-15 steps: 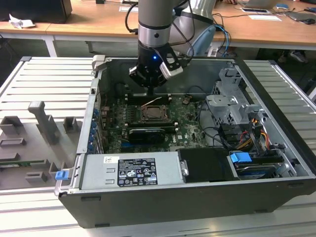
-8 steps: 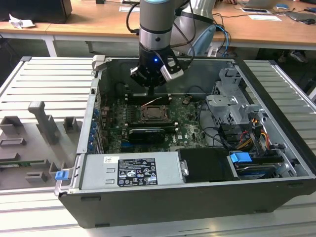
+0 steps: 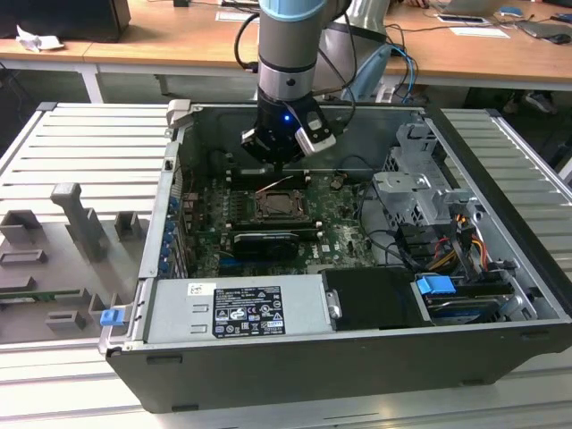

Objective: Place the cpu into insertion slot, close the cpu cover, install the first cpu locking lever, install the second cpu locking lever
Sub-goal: 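Install the first cpu locking lever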

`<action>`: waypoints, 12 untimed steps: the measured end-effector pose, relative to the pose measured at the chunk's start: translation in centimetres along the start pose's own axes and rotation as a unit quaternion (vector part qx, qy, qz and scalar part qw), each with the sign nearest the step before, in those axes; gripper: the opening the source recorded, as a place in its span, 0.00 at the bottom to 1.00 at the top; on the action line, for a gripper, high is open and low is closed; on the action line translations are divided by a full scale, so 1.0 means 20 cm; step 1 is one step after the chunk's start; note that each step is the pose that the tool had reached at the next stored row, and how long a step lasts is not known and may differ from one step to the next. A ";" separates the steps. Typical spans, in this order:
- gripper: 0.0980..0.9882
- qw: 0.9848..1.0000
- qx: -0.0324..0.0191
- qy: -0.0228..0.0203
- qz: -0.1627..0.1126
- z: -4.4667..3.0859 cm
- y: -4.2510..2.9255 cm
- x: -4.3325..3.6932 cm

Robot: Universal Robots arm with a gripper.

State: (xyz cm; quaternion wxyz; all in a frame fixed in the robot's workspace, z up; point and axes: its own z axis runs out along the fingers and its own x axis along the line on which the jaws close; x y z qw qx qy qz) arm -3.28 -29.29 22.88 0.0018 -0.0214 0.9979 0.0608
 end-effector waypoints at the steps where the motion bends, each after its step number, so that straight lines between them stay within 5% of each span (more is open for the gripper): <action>1: 0.01 1.000 0.000 0.000 -0.001 0.011 0.001 -0.014; 12: 0.01 1.000 -0.001 0.000 -0.002 0.058 0.001 -0.056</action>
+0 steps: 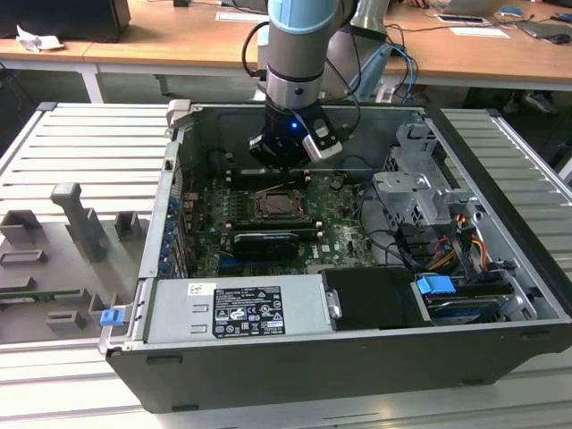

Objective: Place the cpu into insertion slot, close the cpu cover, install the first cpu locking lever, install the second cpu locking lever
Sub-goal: 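Install the first cpu locking lever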

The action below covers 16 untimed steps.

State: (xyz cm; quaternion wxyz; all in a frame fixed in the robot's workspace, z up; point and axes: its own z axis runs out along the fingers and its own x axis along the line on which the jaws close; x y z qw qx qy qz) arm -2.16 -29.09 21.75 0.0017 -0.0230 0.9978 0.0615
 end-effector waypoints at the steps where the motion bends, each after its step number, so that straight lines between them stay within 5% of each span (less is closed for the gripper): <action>1: 0.01 1.000 0.000 0.000 0.000 0.005 -0.001 -0.001; 16: 0.01 1.000 0.000 0.000 0.000 0.065 -0.009 -0.027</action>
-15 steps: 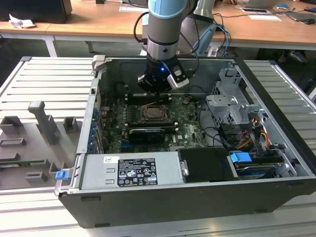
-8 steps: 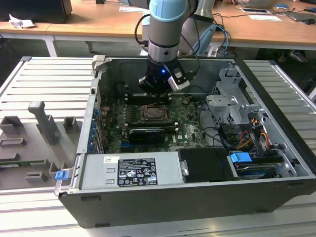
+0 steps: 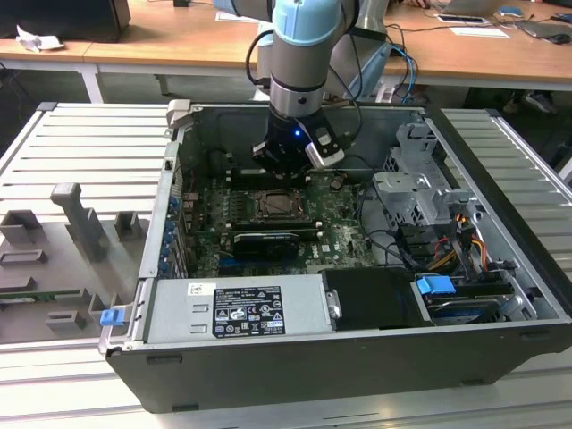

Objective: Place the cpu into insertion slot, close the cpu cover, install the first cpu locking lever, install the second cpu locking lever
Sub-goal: 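Install the first cpu locking lever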

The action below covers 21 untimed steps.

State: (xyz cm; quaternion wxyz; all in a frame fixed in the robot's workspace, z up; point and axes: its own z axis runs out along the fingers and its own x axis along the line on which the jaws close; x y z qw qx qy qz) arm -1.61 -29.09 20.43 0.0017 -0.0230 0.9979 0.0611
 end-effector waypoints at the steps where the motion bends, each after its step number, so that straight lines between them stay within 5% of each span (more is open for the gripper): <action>1: 0.01 1.000 0.000 0.000 0.000 0.002 0.000 0.000; 10: 0.01 1.000 0.002 0.000 0.000 -0.004 0.001 -0.001; 18: 0.01 1.000 0.011 0.001 0.000 0.018 -0.003 -0.004; 21: 0.01 1.000 0.011 0.000 0.000 -0.013 0.001 -0.005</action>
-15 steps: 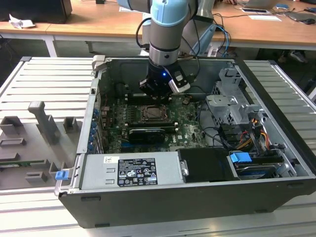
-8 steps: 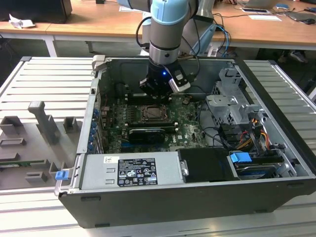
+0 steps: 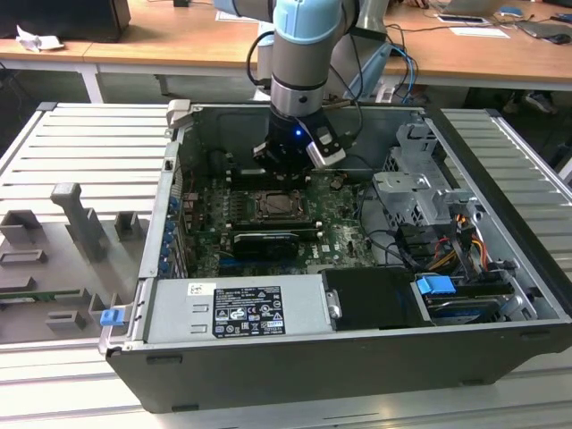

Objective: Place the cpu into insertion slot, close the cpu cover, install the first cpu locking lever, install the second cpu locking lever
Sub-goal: 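Install the first cpu locking lever, then install the second cpu locking lever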

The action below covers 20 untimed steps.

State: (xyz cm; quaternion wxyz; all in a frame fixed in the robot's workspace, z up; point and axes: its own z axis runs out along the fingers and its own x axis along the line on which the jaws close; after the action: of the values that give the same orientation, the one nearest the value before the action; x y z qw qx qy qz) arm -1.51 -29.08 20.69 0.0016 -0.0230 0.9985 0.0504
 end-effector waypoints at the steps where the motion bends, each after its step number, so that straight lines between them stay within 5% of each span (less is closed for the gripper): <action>1: 0.01 1.000 0.000 0.000 0.000 -0.021 0.002 0.000; 20: 0.01 1.000 0.000 0.000 0.000 -0.039 -0.034 0.002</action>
State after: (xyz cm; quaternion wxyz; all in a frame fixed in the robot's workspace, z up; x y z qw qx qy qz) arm -1.51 -29.83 21.39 0.0015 -0.0230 0.9985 0.0504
